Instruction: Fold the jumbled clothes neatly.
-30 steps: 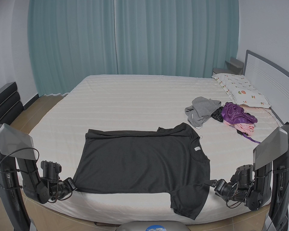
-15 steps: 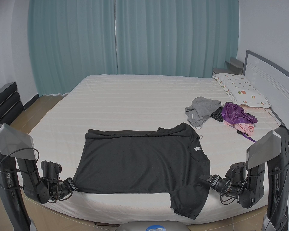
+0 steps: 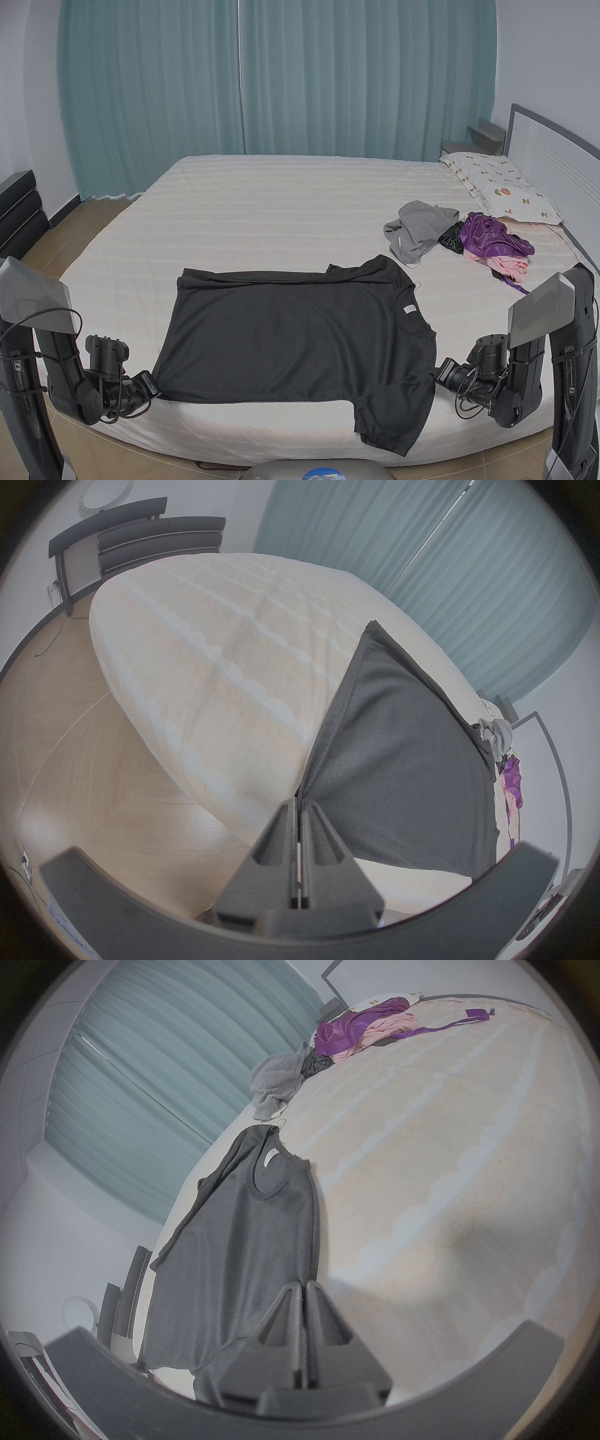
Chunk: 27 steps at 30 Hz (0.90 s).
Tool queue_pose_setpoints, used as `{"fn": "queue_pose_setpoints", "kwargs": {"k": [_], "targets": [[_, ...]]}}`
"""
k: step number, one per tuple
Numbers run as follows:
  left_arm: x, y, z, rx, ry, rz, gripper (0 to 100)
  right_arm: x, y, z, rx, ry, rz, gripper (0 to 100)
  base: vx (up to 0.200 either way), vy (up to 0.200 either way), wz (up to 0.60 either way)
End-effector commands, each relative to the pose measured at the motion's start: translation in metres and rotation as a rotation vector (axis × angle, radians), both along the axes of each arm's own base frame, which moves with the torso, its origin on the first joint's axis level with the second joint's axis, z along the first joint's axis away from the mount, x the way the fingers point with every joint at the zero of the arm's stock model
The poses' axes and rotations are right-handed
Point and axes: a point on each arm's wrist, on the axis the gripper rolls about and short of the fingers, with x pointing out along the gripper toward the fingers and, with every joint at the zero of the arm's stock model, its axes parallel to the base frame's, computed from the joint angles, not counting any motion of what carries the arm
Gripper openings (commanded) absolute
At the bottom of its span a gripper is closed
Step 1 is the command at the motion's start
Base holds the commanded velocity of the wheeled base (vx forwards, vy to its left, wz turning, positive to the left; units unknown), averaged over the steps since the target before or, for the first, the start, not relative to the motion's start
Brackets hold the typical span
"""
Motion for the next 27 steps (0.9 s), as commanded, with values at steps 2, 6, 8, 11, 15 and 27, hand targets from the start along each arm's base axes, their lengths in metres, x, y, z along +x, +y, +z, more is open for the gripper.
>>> {"fn": "queue_pose_setpoints", "kwargs": {"k": [2,6,8,11,15,27], "targets": [[-0.002,-0.002,0.001,-0.002,-0.001,-0.007,0,0.009,-0.001,0.005,0.009,-0.052,-0.011,0,0.0,0.0,0.0],[-0.001,-0.002,0.002,-0.002,-0.004,-0.007,0,0.021,-0.003,0.012,0.018,-0.097,-0.026,0,0.0,0.0,0.0],[-0.001,-0.002,0.002,-0.003,-0.007,-0.006,0,0.03,-0.004,0.014,0.02,-0.108,-0.034,0,0.0,0.0,0.0],[-0.001,-0.002,0.002,-0.003,-0.007,-0.006,0,0.041,-0.002,0.016,0.017,-0.102,-0.034,0,0.0,0.0,0.0],[-0.001,-0.002,0.002,-0.003,-0.007,-0.006,0,0.054,-0.001,0.016,0.003,-0.09,-0.028,0,0.0,0.0,0.0],[0.0,-0.002,0.003,-0.005,-0.011,-0.006,0,0.049,-0.01,0.032,0.047,-0.149,0.031,100,0.0,0.0,0.0]]}}
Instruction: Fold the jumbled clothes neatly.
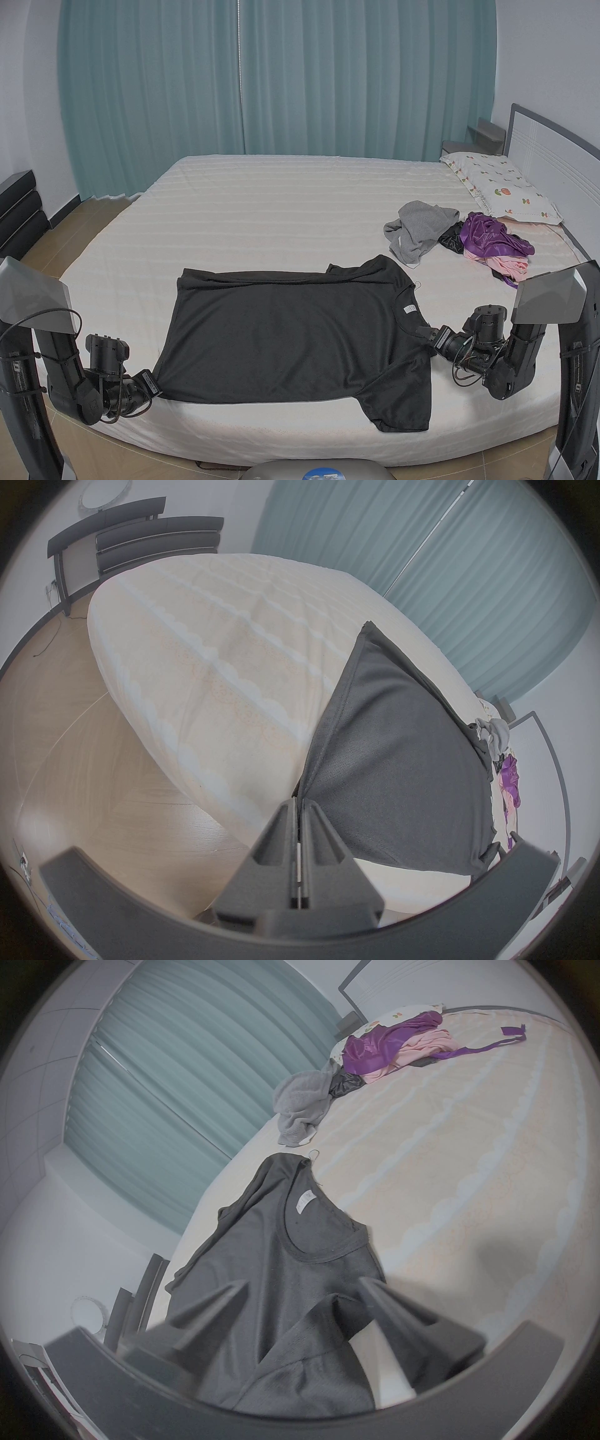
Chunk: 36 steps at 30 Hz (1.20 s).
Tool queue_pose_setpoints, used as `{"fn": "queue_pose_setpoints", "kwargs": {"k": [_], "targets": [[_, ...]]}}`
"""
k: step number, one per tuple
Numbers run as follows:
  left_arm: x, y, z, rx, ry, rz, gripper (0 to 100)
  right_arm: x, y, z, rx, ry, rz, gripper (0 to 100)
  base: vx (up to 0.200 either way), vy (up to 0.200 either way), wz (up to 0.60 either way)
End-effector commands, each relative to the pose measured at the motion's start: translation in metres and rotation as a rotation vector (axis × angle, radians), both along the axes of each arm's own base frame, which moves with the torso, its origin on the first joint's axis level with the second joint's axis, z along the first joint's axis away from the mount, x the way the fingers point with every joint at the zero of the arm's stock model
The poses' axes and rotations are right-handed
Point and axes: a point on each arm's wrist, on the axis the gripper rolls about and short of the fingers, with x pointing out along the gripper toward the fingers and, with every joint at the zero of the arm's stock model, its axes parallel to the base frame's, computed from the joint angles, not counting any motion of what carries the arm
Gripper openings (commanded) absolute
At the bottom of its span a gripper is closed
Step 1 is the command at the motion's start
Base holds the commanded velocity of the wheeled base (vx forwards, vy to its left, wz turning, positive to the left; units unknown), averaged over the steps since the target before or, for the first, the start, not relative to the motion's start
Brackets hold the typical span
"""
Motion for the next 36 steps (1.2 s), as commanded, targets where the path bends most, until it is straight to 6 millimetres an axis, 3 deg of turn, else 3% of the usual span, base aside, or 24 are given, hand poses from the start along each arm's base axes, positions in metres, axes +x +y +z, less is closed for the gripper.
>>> {"fn": "queue_pose_setpoints", "kwargs": {"k": [1,5,7,12,17,31,32,36], "targets": [[0.0,0.0,0.0,0.001,-0.001,0.002,0,-0.014,-0.009,0.018,0.031,-0.028,0.025,100,0.0,0.0,0.0],[0.0,0.0,0.001,0.002,-0.005,0.003,0,-0.039,-0.013,0.026,0.061,0.019,0.098,100,0.0,0.0,0.0],[0.001,0.002,0.001,0.002,-0.006,0.008,0,-0.057,-0.014,0.02,0.032,0.069,0.161,100,0.0,0.0,0.0],[0.001,0.002,0.001,0.002,-0.006,0.008,0,-0.078,-0.01,0.005,-0.01,0.122,0.258,100,0.0,0.0,0.0],[0.001,0.002,0.001,0.003,-0.006,0.007,0,-0.08,-0.001,-0.016,-0.034,0.151,0.301,100,0.0,0.0,0.0],[0.001,0.001,0.001,0.004,-0.005,0.004,0,-0.07,0.008,-0.021,-0.043,0.117,0.33,100,0.0,0.0,0.0],[0.001,0.001,0.001,0.004,-0.005,0.004,0,-0.07,0.008,-0.022,-0.047,0.118,0.329,0,0.0,0.0,0.0],[0.0,0.001,0.0,0.004,-0.003,0.004,0,-0.071,0.006,-0.02,-0.051,0.12,0.316,0,0.0,0.0,0.0]]}}
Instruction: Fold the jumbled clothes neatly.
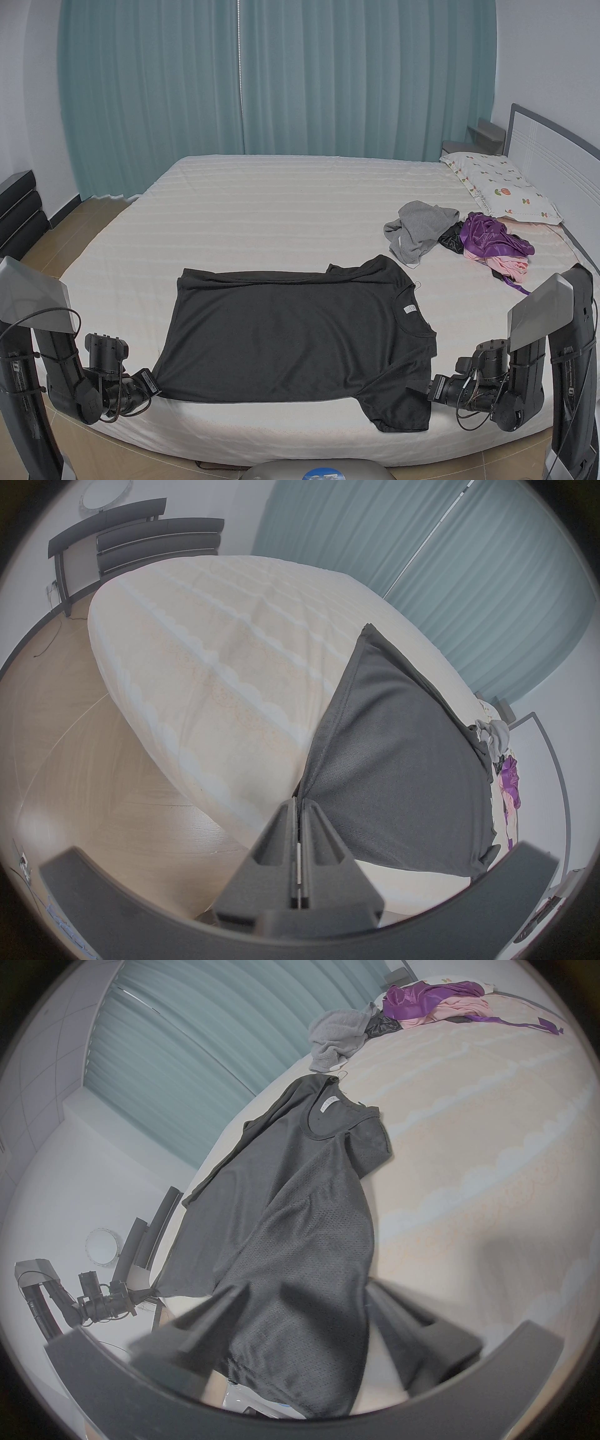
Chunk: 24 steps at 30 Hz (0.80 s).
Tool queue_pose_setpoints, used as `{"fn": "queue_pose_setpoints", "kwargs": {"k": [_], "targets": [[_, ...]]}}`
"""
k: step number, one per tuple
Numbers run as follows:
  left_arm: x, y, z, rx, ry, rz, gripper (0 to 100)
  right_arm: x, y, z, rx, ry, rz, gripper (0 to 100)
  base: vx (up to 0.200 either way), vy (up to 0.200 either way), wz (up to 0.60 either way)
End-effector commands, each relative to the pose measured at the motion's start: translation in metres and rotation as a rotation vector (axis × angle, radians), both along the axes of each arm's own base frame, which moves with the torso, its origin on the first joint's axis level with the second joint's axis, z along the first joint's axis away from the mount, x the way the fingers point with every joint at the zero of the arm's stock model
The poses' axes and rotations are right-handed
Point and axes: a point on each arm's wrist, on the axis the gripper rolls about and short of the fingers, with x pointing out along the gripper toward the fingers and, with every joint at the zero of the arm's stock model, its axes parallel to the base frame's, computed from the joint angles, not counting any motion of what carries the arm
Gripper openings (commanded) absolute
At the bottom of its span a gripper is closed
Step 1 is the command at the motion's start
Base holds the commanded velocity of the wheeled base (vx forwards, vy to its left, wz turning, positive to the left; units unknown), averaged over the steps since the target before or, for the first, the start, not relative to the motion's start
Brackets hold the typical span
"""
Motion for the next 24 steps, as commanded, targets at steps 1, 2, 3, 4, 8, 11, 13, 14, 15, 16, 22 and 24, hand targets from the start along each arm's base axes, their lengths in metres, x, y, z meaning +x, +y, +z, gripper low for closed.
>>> {"fn": "queue_pose_setpoints", "kwargs": {"k": [1,2,3,4,8,11,13,14,15,16,22,24], "targets": [[0.0,0.0,0.0,0.0,0.002,0.0,0,-0.001,-0.003,0.0,-0.001,-0.003,-0.012,0,0.0,0.0,0.0],[-0.001,0.0,0.0,0.0,0.004,0.0,0,-0.004,-0.004,0.002,-0.005,0.003,-0.018,0,0.0,0.0,0.0],[-0.001,0.0,0.0,0.002,0.004,-0.003,0,-0.006,-0.005,0.004,-0.006,0.006,-0.021,0,0.0,0.0,0.0],[-0.001,0.0,0.0,0.003,0.002,-0.003,0,-0.013,-0.008,0.01,-0.008,0.013,-0.024,0,0.0,0.0,0.0],[-0.001,0.0,0.0,0.004,0.002,-0.004,0,-0.017,-0.013,0.016,-0.009,0.018,-0.042,0,0.0,0.0,0.0],[-0.002,-0.001,0.003,0.007,-0.004,-0.007,0,-0.018,-0.019,0.017,-0.007,0.02,-0.065,0,0.0,0.0,0.0],[-0.003,-0.001,0.005,0.009,-0.01,-0.007,0,-0.02,-0.022,0.019,-0.007,0.023,-0.074,0,0.0,0.0,0.0],[-0.004,0.0,0.009,0.01,-0.023,-0.007,0,-0.023,-0.025,0.024,-0.001,0.02,-0.081,0,0.0,0.0,0.0],[-0.003,0.0,0.011,0.01,-0.03,-0.007,0,-0.026,-0.026,0.027,0.001,0.023,-0.084,0,0.0,0.0,0.0],[-0.004,0.0,0.012,0.011,-0.033,-0.007,0,-0.029,-0.028,0.03,0.004,0.025,-0.085,0,0.0,0.0,0.0],[-0.01,0.001,0.013,0.035,-0.021,-0.032,0,-0.046,-0.036,0.045,0.034,0.039,-0.083,0,0.0,0.0,0.0],[-0.014,0.002,0.015,0.05,-0.022,-0.046,0,-0.051,-0.037,0.048,0.031,0.041,-0.076,0,0.0,0.0,0.0]]}}
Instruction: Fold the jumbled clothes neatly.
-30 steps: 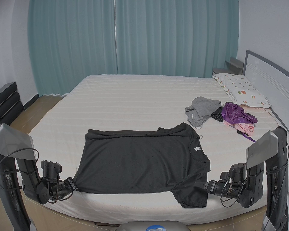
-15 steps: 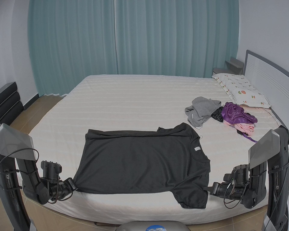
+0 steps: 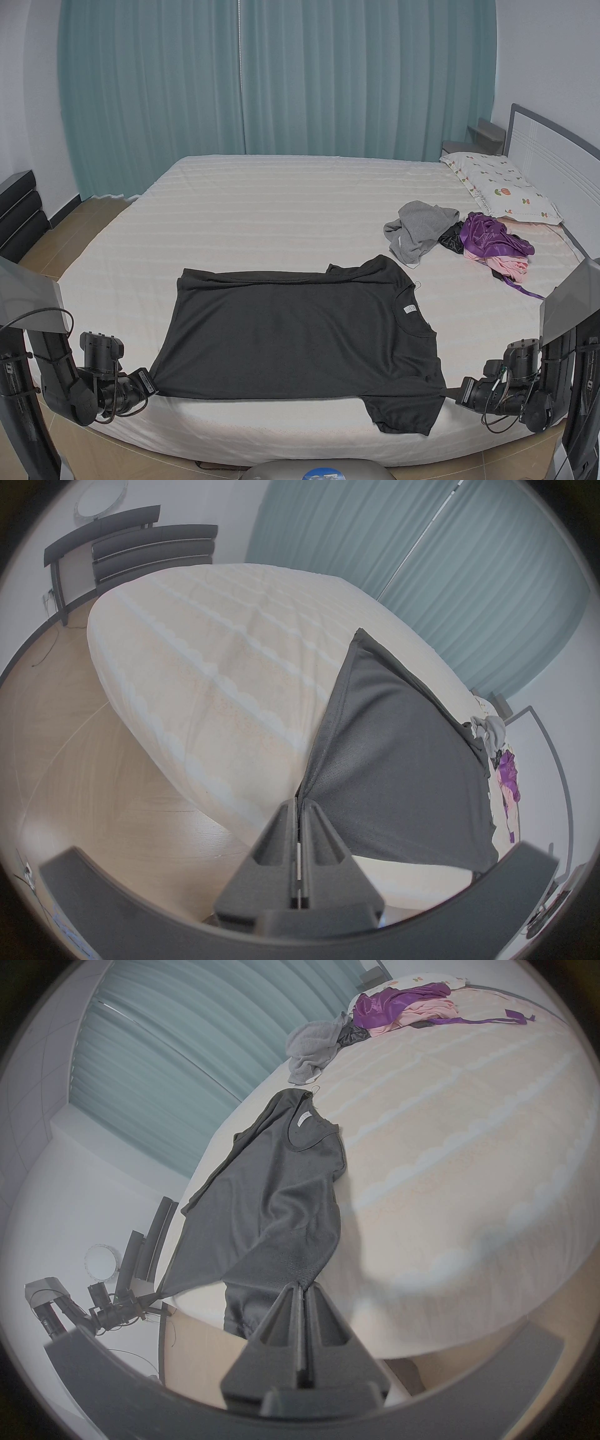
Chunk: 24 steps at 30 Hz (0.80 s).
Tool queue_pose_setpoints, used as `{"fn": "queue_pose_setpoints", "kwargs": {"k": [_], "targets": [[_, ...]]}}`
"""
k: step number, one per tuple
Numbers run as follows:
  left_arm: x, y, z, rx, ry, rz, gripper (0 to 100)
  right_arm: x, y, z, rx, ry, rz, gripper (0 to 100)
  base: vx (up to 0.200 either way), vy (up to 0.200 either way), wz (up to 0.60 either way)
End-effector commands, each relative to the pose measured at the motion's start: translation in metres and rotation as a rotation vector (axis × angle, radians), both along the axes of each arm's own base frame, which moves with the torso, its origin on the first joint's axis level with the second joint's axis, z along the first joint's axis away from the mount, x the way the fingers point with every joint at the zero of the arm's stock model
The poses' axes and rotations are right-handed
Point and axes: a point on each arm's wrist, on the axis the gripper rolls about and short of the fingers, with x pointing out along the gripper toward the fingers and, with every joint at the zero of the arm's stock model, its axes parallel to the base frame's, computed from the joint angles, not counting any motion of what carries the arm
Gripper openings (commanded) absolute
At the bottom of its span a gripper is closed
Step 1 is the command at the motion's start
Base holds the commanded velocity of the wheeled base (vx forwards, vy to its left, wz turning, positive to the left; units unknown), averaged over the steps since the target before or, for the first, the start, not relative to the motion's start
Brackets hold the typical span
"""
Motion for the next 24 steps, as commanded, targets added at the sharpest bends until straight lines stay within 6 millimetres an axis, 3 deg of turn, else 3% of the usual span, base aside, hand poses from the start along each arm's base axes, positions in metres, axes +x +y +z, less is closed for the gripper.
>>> {"fn": "queue_pose_setpoints", "kwargs": {"k": [1,24], "targets": [[-0.009,0.001,0.008,0.026,-0.012,-0.026,0,-0.011,-0.005,0.018,0.01,-0.033,-0.006,0,0.0,0.0,0.0],[-0.044,0.001,0.011,0.154,0.068,-0.187,0,-0.039,-0.009,0.018,-0.129,0.166,0.086,0,0.0,0.0,0.0]]}}
